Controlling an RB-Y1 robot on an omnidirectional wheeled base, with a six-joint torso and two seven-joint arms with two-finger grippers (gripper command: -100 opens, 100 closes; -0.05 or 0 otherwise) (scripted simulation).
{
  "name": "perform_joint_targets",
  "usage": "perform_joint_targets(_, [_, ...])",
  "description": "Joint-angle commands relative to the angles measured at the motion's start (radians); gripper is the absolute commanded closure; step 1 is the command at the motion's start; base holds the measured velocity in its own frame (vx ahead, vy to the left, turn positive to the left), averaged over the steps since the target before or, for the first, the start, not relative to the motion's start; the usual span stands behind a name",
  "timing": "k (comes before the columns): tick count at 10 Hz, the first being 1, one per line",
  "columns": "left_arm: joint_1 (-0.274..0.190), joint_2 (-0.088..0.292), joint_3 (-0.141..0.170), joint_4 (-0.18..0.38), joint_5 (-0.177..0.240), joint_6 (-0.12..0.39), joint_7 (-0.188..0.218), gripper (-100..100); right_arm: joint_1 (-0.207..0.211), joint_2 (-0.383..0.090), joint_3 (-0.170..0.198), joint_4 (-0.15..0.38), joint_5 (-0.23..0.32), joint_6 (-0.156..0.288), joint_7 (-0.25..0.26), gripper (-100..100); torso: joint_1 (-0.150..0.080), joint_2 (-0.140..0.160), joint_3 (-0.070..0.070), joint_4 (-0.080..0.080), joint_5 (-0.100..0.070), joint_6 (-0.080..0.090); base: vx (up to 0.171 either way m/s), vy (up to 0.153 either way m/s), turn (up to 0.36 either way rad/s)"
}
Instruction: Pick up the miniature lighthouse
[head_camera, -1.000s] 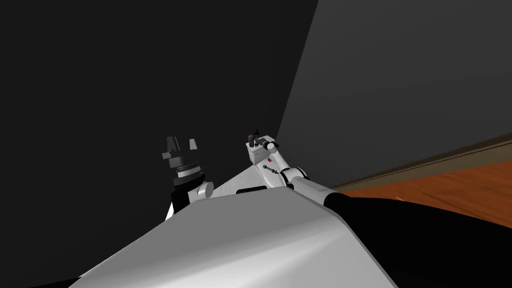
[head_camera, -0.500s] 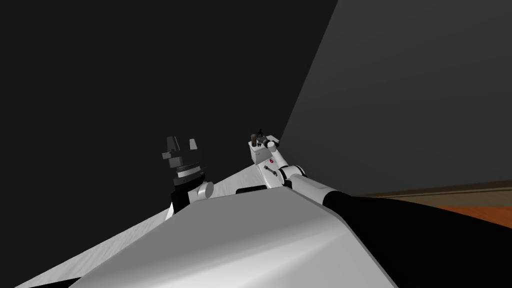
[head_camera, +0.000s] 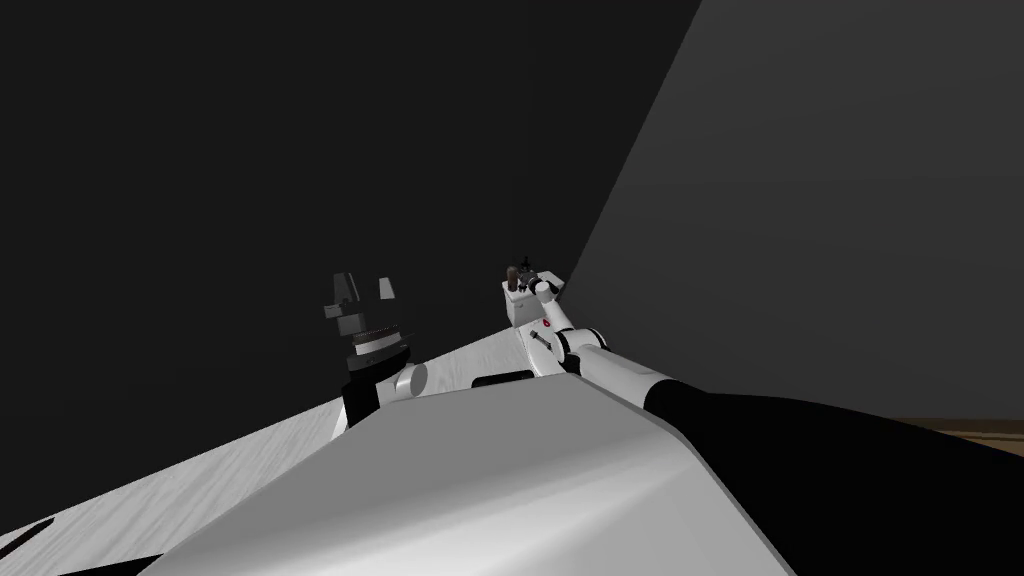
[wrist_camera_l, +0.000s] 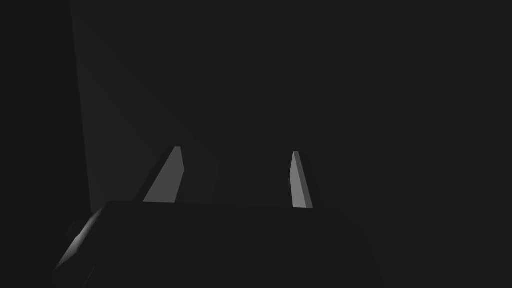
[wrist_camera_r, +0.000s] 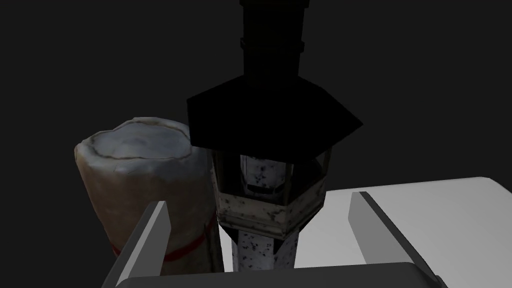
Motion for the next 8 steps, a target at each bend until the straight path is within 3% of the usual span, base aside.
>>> perform_joint_targets(1, [0.000,0.000,0.000,0.000,0.000,0.000,0.000,0,-0.039,0.021,-0.050,0.050,0.021,-0.039,0.034,-100,0.000,0.000,0.000,0.000,0.000,0.000,-0.096,-0.103,0.323])
perform_joint_targets(2, [0.000,0.000,0.000,0.000,0.000,0.000,0.000,0,-0.039,0.021,-0.067,0.051,0.021,-0.039,0.034,-100,-0.001,0.001,0.001,0.000,0.000,-0.001,-0.061,-0.065,0.205])
perform_joint_targets(8, [0.000,0.000,0.000,0.000,0.000,0.000,0.000,0,-0.039,0.021,-0.067,0.051,0.021,-0.039,0.034,-100,0.004,-0.005,-0.003,-0.001,0.001,0.000,0.002,0.002,-0.006])
